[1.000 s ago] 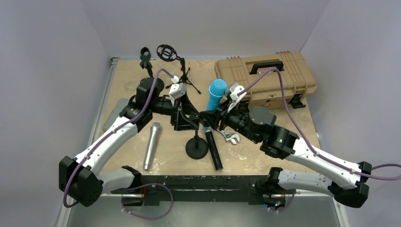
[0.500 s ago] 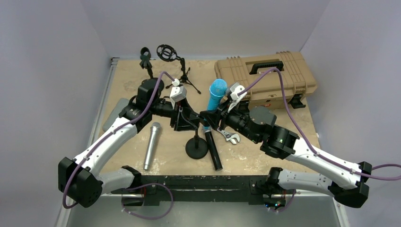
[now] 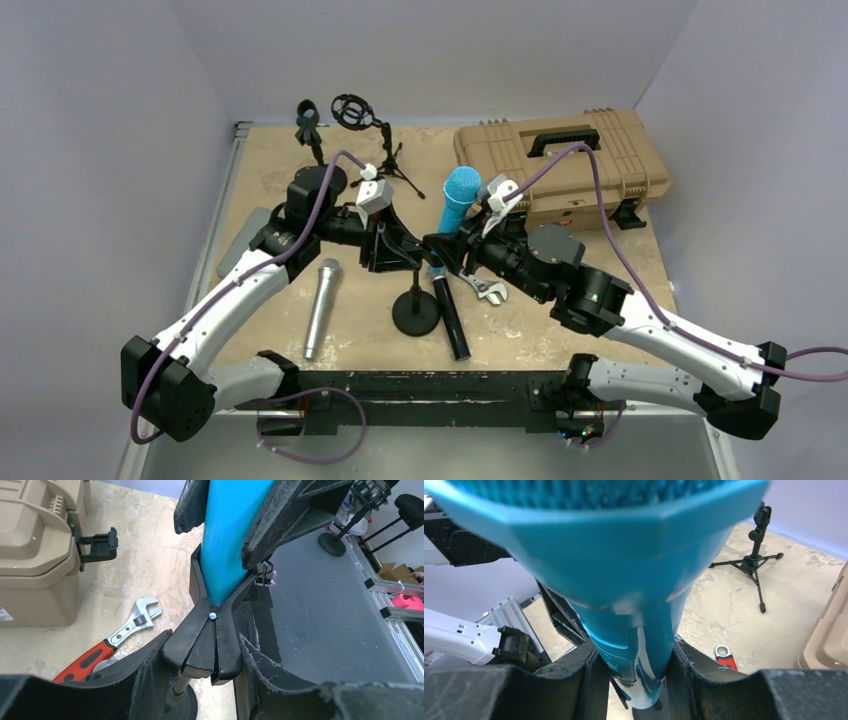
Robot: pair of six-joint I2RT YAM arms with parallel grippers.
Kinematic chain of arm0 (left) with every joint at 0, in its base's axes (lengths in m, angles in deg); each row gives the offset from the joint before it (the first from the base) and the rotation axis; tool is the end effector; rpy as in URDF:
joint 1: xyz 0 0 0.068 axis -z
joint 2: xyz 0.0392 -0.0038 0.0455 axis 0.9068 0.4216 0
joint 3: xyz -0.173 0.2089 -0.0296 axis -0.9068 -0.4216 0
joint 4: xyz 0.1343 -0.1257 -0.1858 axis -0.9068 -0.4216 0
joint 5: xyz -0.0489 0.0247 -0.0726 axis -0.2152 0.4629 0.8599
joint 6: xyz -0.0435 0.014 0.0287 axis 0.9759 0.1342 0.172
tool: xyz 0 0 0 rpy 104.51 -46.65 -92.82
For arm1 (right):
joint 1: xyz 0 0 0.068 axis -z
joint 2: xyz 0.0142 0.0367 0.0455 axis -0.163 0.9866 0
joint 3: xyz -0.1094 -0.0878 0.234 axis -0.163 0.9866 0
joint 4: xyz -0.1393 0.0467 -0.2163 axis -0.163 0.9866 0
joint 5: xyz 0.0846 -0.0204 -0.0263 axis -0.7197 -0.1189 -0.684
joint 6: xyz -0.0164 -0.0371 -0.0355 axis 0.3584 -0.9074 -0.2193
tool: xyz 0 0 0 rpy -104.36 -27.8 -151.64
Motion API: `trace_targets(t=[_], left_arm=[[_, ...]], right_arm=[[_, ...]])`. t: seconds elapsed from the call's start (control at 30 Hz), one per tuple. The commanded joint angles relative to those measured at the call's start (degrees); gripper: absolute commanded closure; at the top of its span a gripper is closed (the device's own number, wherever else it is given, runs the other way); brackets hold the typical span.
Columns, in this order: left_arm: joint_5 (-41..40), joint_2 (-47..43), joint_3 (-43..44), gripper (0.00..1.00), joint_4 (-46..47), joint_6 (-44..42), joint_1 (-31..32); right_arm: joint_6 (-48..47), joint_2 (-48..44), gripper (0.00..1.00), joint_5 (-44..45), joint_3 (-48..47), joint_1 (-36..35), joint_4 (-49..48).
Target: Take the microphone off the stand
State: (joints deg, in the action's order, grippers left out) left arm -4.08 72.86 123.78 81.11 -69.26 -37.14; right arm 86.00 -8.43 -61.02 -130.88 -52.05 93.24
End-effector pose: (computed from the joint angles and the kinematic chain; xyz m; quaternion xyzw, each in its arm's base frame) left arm 0.2061 -0.1462 0.3445 0.4651 0.5861 -0.5544 0.3643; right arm 0.1081 0.1837 0.4049 -0.2269 0.6746 0.3656 0.5998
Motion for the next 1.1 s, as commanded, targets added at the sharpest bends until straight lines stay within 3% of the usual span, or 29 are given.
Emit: trace_targets(t=[0.0, 0.07, 0.13, 0.17, 0.33, 0.6, 0.63, 0.77, 0.83, 0.97, 1.07], left_arm=[[0.8, -1.2, 2.0, 0.63, 0.0, -2.0, 0.1], [0.5, -1.1, 2.6, 0.72, -3.5, -5.5, 0.2], [0.0, -1.2, 3.0, 0.95, -5.5, -7.2, 0.2], [-0.3, -1.4, 2.8, 1.0, -5.4, -7.1, 0.2], [-1.1, -1.8, 2.4, 1.0, -4.9, -7.3, 0.2], [-1.2, -2.3, 2.4, 1.0, -4.8, -7.5, 0.1], [-1.0, -2.3, 2.4, 0.93, -4.0, -6.6, 0.2], [-3.2, -2.7, 1.8, 0.47, -0.8, -3.0, 0.2], [-4.3, -3.8, 0.9, 0.35, 0.8, -2.9, 0.2], [-4.0, -3.9, 0.4, 0.38, 2.8, -0.7, 0.2], [-2.8, -2.9, 1.2, 0.59, 1.0, -1.5, 0.2]], right_arm=[[1.8, -0.5, 0.91, -0.4, -0.5, -0.4, -1.0], [1.8, -0.6, 0.92, -0.1, -0.6, -0.4, -0.9], [1.8, -0.8, 0.93, 0.2, -0.8, -0.4, -0.9], [1.8, -0.9, 0.94, 0.3, -0.9, -0.4, -0.9], [2.2, -1.8, 1.0, 1.9, -1.4, -0.3, -1.3], [2.7, -3.5, 1.0, 3.5, -0.7, -0.4, -1.6], [2.7, -3.4, 1.0, 3.4, -0.7, -0.3, -1.5], [2.8, -3.0, 1.0, 3.1, -0.7, -0.4, -1.1], [2.9, -3.0, 1.0, 3.0, -0.7, -0.4, -1.0], [3.0, -3.5, 1.0, 3.1, -0.7, -0.4, -0.7], [3.1, -4.0, 1.0, 3.6, -1.1, -0.4, 0.2]])
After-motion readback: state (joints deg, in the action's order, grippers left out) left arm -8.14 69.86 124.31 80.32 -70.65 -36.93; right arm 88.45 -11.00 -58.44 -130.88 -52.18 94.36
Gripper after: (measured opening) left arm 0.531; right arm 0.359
